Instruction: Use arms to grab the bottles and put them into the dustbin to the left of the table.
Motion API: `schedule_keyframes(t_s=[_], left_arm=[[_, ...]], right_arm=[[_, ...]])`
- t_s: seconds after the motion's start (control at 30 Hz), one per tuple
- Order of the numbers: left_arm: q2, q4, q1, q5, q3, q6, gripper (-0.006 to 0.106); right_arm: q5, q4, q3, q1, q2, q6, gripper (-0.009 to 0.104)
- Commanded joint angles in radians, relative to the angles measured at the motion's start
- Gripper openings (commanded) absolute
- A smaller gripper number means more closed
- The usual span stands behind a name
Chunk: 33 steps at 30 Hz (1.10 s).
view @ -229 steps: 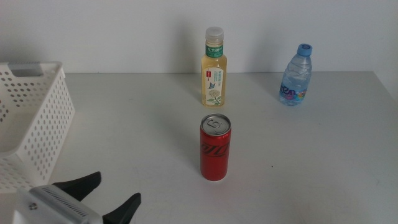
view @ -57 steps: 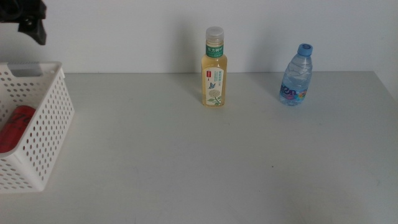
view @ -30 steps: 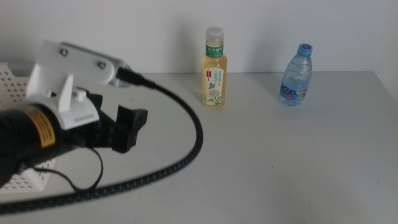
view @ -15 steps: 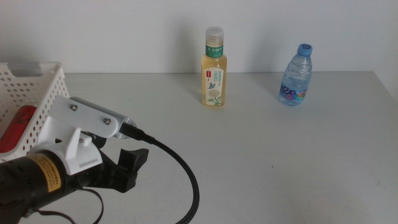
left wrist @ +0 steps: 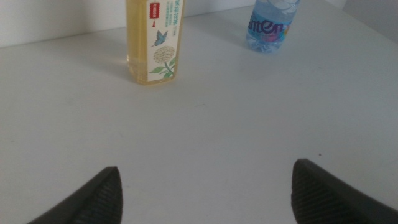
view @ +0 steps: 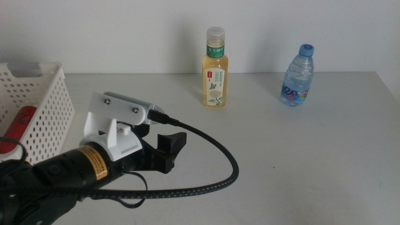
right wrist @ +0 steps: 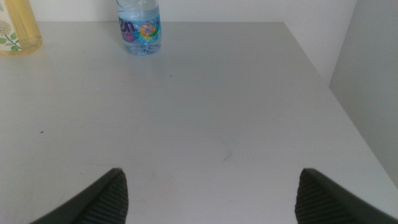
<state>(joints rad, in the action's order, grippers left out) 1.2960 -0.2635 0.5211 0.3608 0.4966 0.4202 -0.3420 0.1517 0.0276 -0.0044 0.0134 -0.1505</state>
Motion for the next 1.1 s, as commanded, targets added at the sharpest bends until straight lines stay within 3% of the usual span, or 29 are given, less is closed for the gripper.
schedule_keyframes(t_s=[0.0, 0.27, 0.5, 1.07], left_arm=[[0.039, 0.019, 0.007, 0.178, 0.027, 0.023, 0.092], [0.223, 0.076, 0.007, 0.322, 0.058, 0.018, 0.092], [0.342, 0.285, 0.018, 0.322, 0.184, -0.227, 0.092], [0.551, 0.278, 0.018, 0.325, 0.471, -0.258, 0.092]], right_arm=[[0.072, 0.016, -0.009, -0.007, 0.022, 0.009, 0.094], [0.072, 0.016, -0.009, -0.007, 0.022, 0.009, 0.094], [0.072, 0.016, -0.009, -0.007, 0.022, 0.009, 0.094], [0.072, 0.016, -0.009, -0.007, 0.022, 0.009, 0.094]])
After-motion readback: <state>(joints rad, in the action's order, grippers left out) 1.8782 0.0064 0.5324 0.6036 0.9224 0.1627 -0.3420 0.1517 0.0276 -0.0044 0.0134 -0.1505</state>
